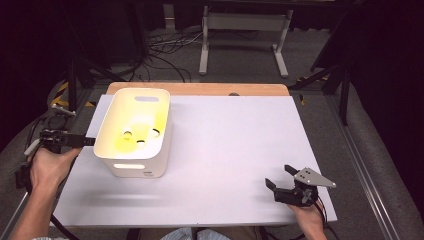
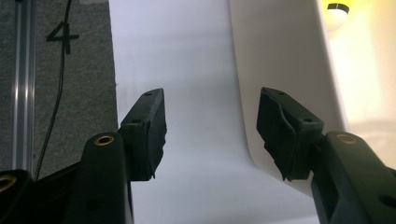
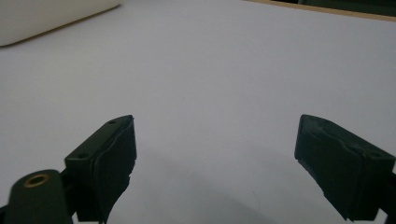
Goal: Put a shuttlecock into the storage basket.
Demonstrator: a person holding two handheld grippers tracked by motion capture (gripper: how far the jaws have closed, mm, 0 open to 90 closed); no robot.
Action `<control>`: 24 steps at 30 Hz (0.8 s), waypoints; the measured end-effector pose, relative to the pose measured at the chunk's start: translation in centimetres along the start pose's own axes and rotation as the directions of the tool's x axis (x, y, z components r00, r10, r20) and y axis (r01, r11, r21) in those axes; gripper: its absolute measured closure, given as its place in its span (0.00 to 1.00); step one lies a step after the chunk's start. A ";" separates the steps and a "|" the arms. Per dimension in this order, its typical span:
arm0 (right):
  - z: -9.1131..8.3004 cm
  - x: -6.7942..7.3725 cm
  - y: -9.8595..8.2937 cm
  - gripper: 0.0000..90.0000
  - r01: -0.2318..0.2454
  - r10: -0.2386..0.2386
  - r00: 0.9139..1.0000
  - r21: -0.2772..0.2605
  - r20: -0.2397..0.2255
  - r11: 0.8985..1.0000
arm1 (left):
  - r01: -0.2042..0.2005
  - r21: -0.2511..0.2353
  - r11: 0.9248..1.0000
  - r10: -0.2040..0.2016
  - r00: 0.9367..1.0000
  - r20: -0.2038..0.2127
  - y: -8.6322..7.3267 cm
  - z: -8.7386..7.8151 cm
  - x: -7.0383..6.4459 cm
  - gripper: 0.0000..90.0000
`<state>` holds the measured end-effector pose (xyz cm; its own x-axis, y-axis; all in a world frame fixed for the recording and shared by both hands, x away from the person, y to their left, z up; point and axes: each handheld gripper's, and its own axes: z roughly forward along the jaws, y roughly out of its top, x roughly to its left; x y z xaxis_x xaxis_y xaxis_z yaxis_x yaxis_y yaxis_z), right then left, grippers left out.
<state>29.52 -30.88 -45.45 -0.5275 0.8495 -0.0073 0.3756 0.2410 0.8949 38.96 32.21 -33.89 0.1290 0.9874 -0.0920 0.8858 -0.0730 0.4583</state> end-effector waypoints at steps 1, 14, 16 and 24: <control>0.0 0.0 0.0 0.15 0.000 0.000 1.000 -0.002 0.001 1.000 | 0.003 0.001 1.000 -0.003 1.000 0.001 -0.1 0.1 0.0 0.48; 0.0 0.0 0.0 0.15 0.000 0.000 1.000 0.000 -0.001 1.000 | 0.014 -0.004 1.000 -0.013 1.000 0.015 -1.6 0.6 0.5 0.47; 0.0 0.0 0.0 0.15 0.001 -0.001 1.000 0.000 -0.001 1.000 | 0.010 -0.001 1.000 -0.010 1.000 0.013 -1.9 0.6 0.5 0.47; 0.0 0.0 0.0 0.15 0.002 -0.002 1.000 0.001 0.000 1.000 | 0.011 -0.001 1.000 -0.011 1.000 0.012 -2.5 0.8 0.5 0.47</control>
<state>29.54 -30.85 -45.46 -0.5280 0.8492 -0.0091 0.3753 0.2430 0.8945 37.17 32.81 -35.77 0.1245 0.9864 -0.1074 0.8865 -0.0620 0.4585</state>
